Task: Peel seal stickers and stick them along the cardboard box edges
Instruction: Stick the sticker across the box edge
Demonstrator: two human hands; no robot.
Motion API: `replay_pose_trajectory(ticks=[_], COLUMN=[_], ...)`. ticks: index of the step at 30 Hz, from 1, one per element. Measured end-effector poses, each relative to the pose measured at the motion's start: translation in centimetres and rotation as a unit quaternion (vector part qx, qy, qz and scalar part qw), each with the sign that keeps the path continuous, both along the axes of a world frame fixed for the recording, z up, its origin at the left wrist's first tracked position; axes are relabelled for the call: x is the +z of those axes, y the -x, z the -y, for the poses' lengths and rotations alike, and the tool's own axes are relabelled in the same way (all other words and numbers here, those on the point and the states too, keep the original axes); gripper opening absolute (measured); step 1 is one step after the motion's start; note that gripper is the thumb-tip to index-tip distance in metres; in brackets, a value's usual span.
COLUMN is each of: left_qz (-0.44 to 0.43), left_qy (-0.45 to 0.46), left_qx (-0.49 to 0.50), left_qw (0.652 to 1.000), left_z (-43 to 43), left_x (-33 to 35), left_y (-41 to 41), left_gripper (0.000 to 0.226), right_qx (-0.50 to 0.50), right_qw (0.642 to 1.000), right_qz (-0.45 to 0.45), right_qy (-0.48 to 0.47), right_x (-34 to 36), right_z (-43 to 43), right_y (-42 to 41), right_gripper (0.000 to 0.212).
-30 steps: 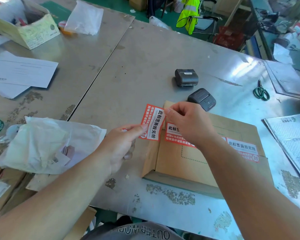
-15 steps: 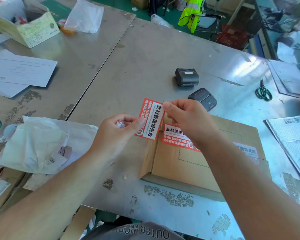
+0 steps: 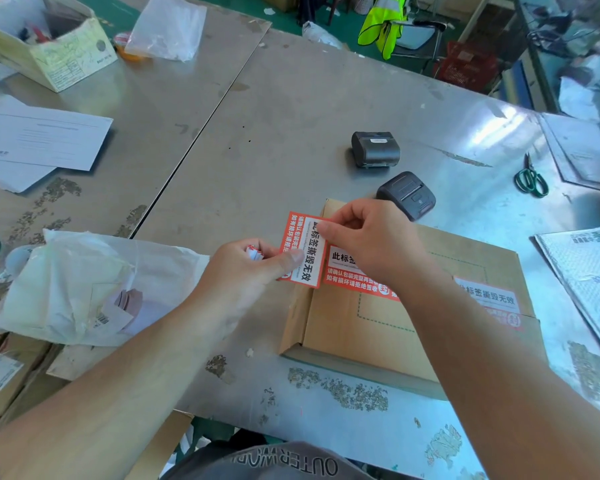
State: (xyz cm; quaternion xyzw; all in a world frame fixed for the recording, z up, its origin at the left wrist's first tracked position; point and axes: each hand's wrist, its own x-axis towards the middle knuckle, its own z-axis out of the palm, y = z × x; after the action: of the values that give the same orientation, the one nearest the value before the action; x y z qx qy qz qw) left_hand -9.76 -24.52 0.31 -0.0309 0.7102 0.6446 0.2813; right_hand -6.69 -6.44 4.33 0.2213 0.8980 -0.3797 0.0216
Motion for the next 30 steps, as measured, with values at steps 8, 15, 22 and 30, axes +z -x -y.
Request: replay_pose_trajectory(ticks=[8, 15, 22, 30], left_qz=[-0.041, -0.018, -0.004, 0.008], left_qy=[0.030, 0.042, 0.053, 0.069], left_qx=[-0.001, 0.009, 0.000, 0.003], left_qw=[0.999, 0.999, 0.999, 0.998], left_z=[-0.6, -1.0, -1.2, -1.3], left_x=[0.1, 0.1, -0.1, -0.6], left_y=[-0.7, -0.5, -0.4, -0.3], left_gripper=[0.027, 0.031, 0.031, 0.040], right_qx=[0.004, 0.001, 0.000, 0.008], right_qw=[1.000, 1.000, 0.999, 0.998], right_qz=[-0.002, 0.000, -0.004, -0.020], right_qy=[-0.020, -0.022, -0.036, -0.060], right_x=[-0.6, -0.9, -1.3, -1.8], right_z=[-0.4, -0.4, -0.6, -0.5], right_y=[-0.1, 0.0, 0.0, 0.1], right_gripper=[0.019, 0.019, 0.019, 0.019])
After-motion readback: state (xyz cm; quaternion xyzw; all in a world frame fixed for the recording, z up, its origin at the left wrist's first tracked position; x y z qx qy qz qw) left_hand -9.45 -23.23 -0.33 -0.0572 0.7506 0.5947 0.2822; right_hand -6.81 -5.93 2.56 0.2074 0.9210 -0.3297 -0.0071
